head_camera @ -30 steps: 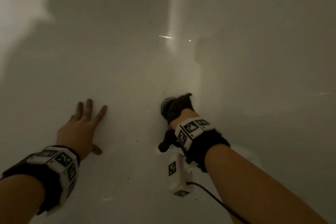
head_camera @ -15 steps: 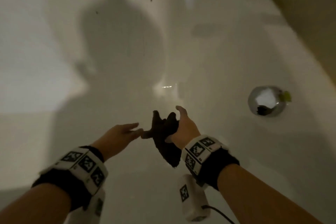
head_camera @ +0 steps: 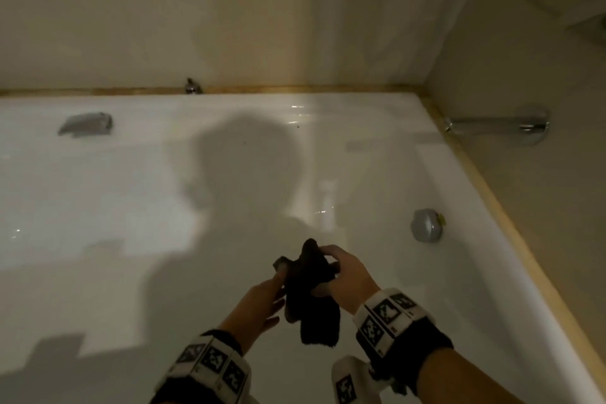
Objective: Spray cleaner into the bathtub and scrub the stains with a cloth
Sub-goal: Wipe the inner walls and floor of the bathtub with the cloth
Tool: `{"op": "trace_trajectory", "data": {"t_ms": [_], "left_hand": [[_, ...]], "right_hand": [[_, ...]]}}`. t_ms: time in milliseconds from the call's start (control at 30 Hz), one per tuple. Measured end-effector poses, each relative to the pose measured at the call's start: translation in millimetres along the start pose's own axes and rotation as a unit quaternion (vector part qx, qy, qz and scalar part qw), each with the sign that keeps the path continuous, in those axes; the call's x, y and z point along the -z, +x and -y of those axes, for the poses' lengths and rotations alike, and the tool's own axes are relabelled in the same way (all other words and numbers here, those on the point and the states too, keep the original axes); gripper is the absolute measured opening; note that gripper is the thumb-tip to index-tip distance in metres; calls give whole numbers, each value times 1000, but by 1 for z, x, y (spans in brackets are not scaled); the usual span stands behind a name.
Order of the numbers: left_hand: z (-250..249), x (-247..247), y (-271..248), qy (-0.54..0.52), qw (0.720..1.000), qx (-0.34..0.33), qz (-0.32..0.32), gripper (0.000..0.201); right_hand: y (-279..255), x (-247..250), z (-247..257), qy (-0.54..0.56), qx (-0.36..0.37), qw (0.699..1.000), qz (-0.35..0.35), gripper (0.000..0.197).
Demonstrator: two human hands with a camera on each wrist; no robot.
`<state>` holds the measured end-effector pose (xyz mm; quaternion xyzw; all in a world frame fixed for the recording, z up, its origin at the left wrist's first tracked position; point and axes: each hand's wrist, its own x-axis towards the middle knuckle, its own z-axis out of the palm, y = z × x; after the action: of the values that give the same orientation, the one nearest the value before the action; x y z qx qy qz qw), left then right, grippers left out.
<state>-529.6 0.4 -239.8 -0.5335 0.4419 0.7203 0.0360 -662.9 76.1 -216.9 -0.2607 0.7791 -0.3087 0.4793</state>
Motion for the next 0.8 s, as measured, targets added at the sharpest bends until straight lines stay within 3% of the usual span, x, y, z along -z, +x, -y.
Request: {"op": "trace_trajectory", "data": {"t_ms": [167, 300, 400, 567, 667, 800], "left_hand": [[-20, 3, -62, -60, 997, -35, 35, 48], [-38, 15, -104, -123, 989, -86, -17, 37], [-47, 28, -141, -126, 984, -118, -41, 34], [-62, 47, -191, -111, 976, -153, -108, 41], [-75, 55, -219, -124, 962, -185, -158, 42], [-90, 62, -261, -168, 944, -215, -186, 52]], "right_hand": [[-51, 6, 41, 38, 8, 999, 31, 52], [-85, 6, 75, 41, 30, 997, 64, 42], [-109, -1, 101, -2, 91, 993, 79, 38], [-142, -11, 146, -146, 158, 977, -14, 54], [-164, -17, 167, -134, 180, 973, -47, 67], [-194, -17, 185, -126, 198, 971, -44, 67]]}}
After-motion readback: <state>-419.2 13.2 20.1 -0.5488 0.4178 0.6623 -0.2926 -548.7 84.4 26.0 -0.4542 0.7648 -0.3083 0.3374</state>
